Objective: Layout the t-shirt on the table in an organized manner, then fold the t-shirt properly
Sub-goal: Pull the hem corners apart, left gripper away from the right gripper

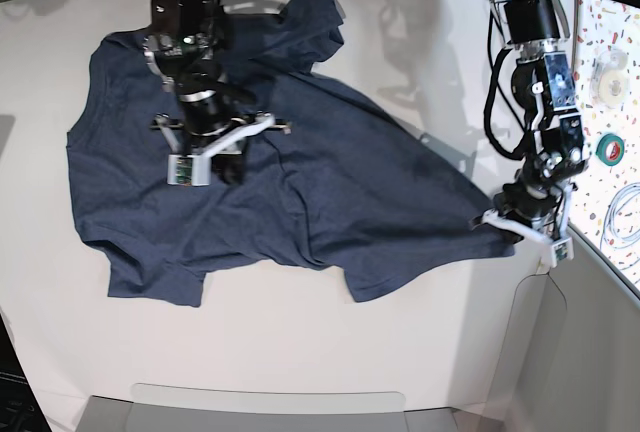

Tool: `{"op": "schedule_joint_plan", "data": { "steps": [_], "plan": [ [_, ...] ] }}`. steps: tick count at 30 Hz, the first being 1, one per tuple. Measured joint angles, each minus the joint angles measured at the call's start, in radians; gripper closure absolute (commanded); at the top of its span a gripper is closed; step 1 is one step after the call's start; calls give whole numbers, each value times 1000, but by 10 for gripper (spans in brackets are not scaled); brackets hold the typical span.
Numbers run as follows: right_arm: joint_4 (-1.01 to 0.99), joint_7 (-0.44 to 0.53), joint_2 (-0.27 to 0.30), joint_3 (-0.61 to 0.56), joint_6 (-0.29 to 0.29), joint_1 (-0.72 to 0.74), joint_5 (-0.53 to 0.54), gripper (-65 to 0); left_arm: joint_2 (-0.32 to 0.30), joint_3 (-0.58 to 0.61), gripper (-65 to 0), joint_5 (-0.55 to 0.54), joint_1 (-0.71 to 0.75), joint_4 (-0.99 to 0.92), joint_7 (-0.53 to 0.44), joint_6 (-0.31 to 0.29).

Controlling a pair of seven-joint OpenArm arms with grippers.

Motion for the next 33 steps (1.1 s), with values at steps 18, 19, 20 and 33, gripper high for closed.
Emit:
{"op": "schedule_joint_plan", "data": {
  "steps": [18, 19, 20, 33],
  "plan": [
    [-107, 0, -36, 339, 2, -28, 0, -47, -15, -143, 0, -5, 327, 184, -1, -2],
    [-116, 1, -34, 346, 2, -29, 1, -47, -16, -151, 0, -4, 346, 201, 0, 0],
    [-124, 0, -34, 352, 2, -28, 0, -47, -16, -159, 0, -4, 365, 220, -1, 0],
    [-146, -2, -31, 370, 5, -28, 2, -47, -16, -174, 0, -5, 588, 323, -8, 0]
  ]
}}
